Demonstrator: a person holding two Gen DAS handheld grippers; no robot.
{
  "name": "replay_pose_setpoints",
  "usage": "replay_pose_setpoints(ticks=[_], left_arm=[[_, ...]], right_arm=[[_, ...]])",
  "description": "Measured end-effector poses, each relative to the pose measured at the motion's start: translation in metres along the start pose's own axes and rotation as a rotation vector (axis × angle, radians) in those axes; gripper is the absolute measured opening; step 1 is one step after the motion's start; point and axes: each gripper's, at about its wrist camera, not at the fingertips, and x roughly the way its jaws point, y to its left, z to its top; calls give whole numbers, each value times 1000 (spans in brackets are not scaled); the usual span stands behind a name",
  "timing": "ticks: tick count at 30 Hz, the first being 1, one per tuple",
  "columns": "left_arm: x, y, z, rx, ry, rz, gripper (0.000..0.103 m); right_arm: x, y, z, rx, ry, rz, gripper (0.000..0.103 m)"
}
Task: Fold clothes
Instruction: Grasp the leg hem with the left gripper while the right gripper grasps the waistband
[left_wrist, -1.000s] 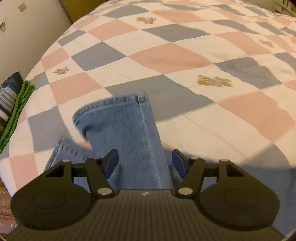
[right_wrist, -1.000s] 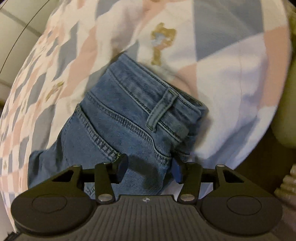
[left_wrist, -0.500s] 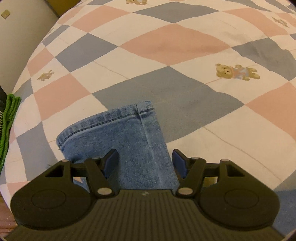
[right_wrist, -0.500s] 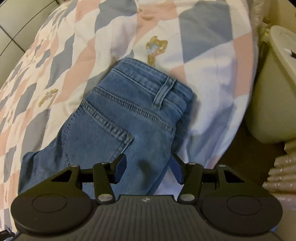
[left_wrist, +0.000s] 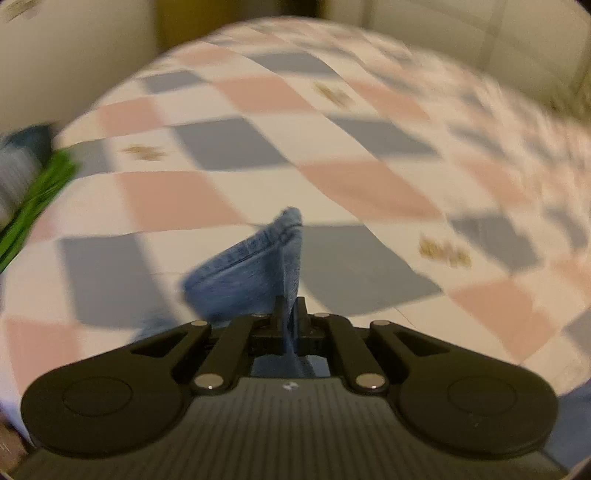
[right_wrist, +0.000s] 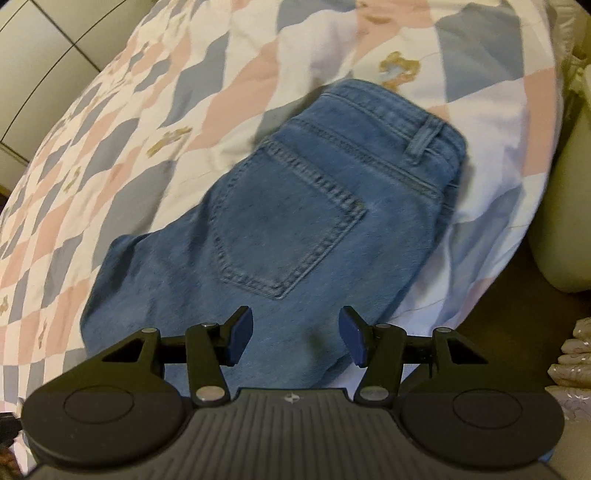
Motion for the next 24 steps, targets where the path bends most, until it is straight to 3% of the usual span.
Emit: replay_pose_setpoints(ticks=[2, 5, 9, 11, 12, 14, 18, 19, 24], left_arm=[[-14, 43, -9, -118, 9, 3, 2], [7, 97, -32, -265, 128, -2, 5], [21, 142, -64, -460, 225, -66, 10], [13, 151, -72, -547, 200, -144, 28], [13, 152, -74, -566, 196, -159, 41], [17, 153, -79, -595, 198, -172, 42], [33, 152, -79, -574, 216, -163, 26], [33, 152, -78, -542, 215, -157, 20], [35, 151, -75, -468, 217, -159, 20]], right_arm=[[3, 11, -2, -36, 19, 19, 55], [10, 31, -7, -109, 51, 45, 55], [24, 73, -27, -275, 138, 117, 55], [30, 91, -43, -320, 216, 181, 55], [34, 98, -51, -312, 267, 226, 55], [41, 100, -71, -207, 358, 305, 55], [63, 93, -115, 84, 526, 415, 56], [68, 92, -124, 128, 547, 424, 56], [84, 97, -153, 234, 624, 440, 56]])
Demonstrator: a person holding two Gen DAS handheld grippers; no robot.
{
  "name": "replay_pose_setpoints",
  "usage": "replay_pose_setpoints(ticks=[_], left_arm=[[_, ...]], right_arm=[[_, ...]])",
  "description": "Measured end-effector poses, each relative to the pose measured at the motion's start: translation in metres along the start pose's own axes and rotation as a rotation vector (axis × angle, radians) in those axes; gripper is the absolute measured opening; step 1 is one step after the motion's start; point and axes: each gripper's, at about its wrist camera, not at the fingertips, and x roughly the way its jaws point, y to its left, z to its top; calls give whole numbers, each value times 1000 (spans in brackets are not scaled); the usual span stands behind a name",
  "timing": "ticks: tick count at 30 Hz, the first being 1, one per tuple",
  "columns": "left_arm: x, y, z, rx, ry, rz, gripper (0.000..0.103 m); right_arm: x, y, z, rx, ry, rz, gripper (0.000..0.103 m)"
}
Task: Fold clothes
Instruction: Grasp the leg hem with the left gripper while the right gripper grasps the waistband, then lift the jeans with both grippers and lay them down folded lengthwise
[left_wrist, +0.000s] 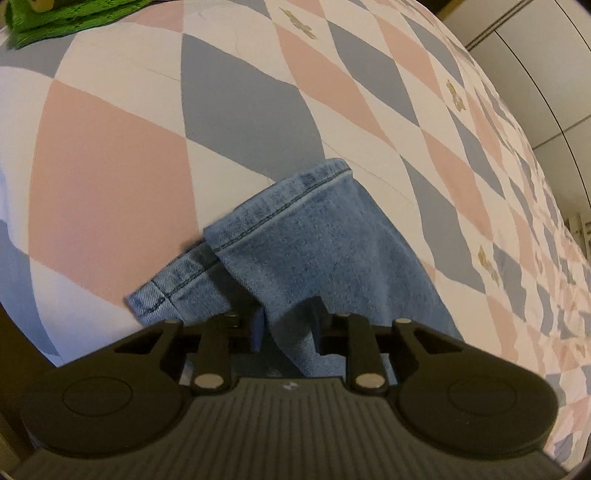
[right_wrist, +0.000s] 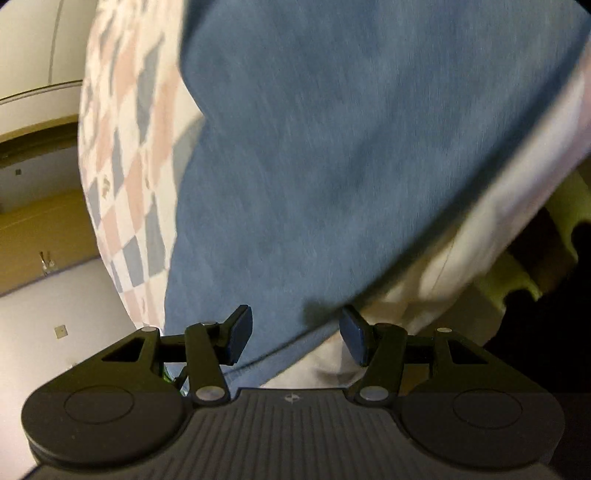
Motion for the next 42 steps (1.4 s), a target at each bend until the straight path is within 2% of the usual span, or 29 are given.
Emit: replay_pose_setpoints(ticks=[2, 4, 5, 7, 8, 9, 11, 14, 19, 26, 31, 32, 33, 34, 35, 37, 39, 42], left_arm=[[0, -1, 0, 20, -2, 5, 19], [-5, 2, -4, 47, -15, 12, 3], [-9, 3, -5, 52, -26, -2, 2], [-18, 5, -6, 62, -48, -30, 1], [-27, 6, -10, 78, -74, -63, 1], [-37, 7, -13, 94, -101, -96, 1], [-50, 12, -21, 121, -134, -130, 1], [-38, 33, -33, 84, -82, -71, 1], [-46, 33, -41, 114, -109, -74, 1], [-36, 39, -51, 158, -77, -29, 2], [-29, 31, -45, 240, -40, 31, 9], [-35, 30, -46, 247, -47, 46, 12], [-41, 31, -48, 253, -58, 90, 22], [-47, 32, -50, 255, -67, 146, 38], [-54, 34, -51, 257, -76, 201, 39], [-63, 29, -54, 278, -77, 278, 23], [-69, 11, -59, 344, -46, 294, 22], [-71, -45, -82, 495, -22, 185, 20]], right_arm=[[3, -2, -2, 21, -14, 19, 56], [4, -6, -3, 58, -37, 27, 55], [5, -9, -2, 76, -50, 35, 54], [6, -12, -1, 98, -77, 55, 32], [3, -10, -1, 87, -87, 54, 9], [0, -8, -1, 73, -96, 51, 4], [-9, -3, -3, 41, -112, 73, 3], [-15, -1, -7, -5, -108, 42, 1], [-3, -11, -11, -34, -86, -84, 1], [-4, -4, -12, -117, -99, -138, 0], [7, 0, -9, -161, -86, -190, 2], [6, 2, -7, -164, -77, -186, 11], [5, 3, -7, -166, -68, -192, 20], [0, 5, -7, -175, -73, -193, 25], [-4, 7, -7, -186, -79, -194, 31], [-18, 9, -6, -227, -113, -206, 31], [-34, 8, -1, -263, -154, -259, 32], [-69, -8, 13, -229, -240, -253, 33]])
